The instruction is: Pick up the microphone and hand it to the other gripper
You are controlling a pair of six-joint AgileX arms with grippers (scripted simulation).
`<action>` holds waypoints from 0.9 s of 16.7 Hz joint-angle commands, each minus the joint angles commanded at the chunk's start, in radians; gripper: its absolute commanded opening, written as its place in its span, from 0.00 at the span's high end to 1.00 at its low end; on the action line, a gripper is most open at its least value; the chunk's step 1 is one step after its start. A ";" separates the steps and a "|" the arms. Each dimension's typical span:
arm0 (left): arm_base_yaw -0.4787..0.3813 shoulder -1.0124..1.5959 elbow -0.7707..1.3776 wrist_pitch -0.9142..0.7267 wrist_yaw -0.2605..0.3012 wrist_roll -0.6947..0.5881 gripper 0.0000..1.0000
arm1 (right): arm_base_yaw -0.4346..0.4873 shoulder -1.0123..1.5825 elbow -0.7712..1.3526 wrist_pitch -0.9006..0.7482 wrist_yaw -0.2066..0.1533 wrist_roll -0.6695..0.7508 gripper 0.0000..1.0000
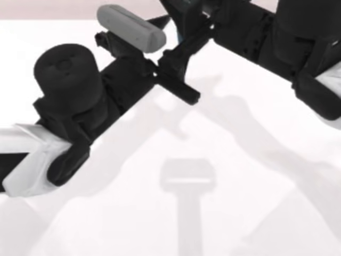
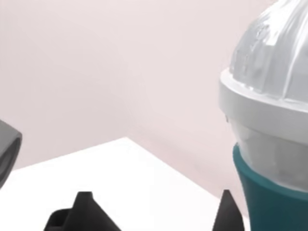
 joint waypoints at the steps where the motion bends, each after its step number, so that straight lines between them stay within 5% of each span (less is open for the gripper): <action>1: 0.000 0.000 0.000 0.000 0.000 0.000 0.00 | 0.000 0.000 0.000 0.000 0.000 0.000 1.00; 9: 0.009 0.007 -0.011 0.000 -0.008 0.007 0.00 | -0.004 -0.009 0.007 0.001 0.006 -0.003 1.00; 15: 0.057 -0.191 -0.199 -0.012 0.020 0.005 0.00 | -0.085 -0.083 -0.064 0.001 -0.083 0.000 1.00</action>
